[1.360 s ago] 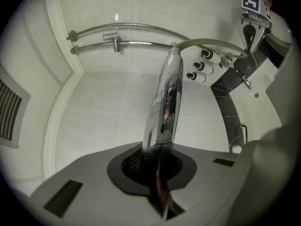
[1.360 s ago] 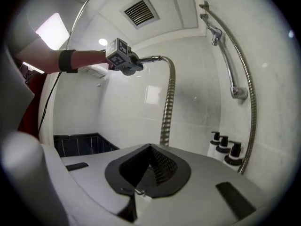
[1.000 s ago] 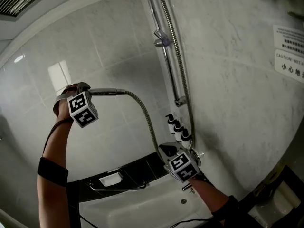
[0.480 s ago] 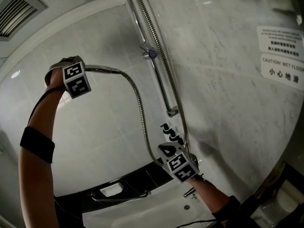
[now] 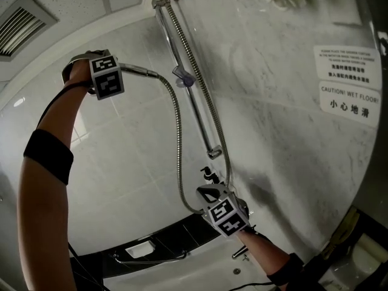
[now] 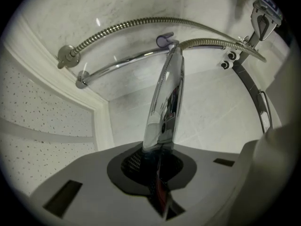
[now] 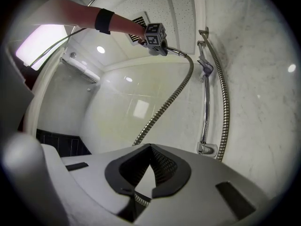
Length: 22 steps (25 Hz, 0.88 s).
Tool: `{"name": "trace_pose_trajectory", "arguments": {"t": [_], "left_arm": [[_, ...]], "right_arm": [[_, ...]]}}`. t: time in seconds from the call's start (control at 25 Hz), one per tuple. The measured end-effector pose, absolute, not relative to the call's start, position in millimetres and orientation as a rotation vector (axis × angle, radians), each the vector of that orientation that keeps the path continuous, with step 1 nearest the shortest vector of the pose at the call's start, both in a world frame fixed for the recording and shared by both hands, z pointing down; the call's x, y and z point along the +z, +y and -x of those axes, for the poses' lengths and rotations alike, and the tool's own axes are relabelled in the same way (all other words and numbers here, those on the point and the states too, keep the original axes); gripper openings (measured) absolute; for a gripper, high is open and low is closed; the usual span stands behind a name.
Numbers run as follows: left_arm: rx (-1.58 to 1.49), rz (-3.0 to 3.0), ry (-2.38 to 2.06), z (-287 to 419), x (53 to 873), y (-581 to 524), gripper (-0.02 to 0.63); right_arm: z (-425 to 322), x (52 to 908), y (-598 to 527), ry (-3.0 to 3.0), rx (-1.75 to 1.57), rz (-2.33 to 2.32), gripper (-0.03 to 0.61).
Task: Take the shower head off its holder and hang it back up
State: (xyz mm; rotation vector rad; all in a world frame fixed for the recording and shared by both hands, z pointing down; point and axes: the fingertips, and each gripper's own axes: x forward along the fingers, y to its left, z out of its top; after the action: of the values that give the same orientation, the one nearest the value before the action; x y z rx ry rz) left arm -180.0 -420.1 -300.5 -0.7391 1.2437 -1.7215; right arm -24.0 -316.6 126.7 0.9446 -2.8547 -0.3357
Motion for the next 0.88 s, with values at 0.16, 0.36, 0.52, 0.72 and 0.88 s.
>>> {"name": "trace_pose_trajectory", "arguments": {"t": [0.16, 0.36, 0.52, 0.72, 0.88], "left_arm": [[-1.73, 0.692, 1.23, 166.4, -314.7, -427.3, 0.037], [-1.729, 0.671, 1.233, 157.3, -323.0, -435.5, 0.037], [-1.729, 0.656, 1.219, 148.5, -324.3, -444.5, 0.038], [-1.725, 0.642, 1.195, 133.2, -323.2, -455.1, 0.038], [-1.728, 0.61, 1.154, 120.8, -317.6, -465.2, 0.038]], "right_arm": [[15.0, 126.6, -321.0, -2.856, -0.334, -0.955, 0.017], [3.6, 126.5, -326.8, -2.852, -0.331, -0.969, 0.017], [-4.5, 124.0, -330.5, -2.853, -0.335, -0.98, 0.017], [-14.5, 127.1, -338.7, -2.849, -0.319, -0.999, 0.017], [-20.2, 128.0, -341.6, -2.849, -0.313, -1.01, 0.017]]}}
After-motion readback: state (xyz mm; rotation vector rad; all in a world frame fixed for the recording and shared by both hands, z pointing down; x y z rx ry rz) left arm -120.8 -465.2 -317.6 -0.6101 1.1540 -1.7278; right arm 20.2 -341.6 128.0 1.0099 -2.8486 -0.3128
